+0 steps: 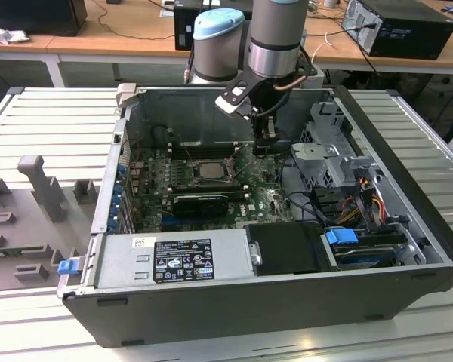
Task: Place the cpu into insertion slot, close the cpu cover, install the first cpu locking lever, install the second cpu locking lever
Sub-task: 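Close the cpu cover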
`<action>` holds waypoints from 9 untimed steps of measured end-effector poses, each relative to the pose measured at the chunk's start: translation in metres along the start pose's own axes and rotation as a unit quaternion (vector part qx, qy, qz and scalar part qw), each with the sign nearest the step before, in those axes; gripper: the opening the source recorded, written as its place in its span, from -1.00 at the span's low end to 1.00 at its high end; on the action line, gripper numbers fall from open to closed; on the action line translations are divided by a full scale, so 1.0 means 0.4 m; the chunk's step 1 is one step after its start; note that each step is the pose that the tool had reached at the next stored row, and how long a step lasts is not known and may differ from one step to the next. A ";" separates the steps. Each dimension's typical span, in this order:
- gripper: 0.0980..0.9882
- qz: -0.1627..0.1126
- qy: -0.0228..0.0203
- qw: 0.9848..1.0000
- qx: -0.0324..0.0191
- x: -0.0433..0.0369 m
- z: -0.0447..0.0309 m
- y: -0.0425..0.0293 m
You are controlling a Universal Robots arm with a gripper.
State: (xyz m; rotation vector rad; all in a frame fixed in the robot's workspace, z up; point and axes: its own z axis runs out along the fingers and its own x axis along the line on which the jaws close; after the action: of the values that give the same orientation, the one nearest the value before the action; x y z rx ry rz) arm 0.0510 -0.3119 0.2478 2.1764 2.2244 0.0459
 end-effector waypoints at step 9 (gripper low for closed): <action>-0.98 0.000 0.000 1.000 0.000 0.000 0.004 -0.012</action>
State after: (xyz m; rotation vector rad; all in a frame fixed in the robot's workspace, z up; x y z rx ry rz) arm 0.0462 -0.3119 0.2461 2.1763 2.2244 0.0459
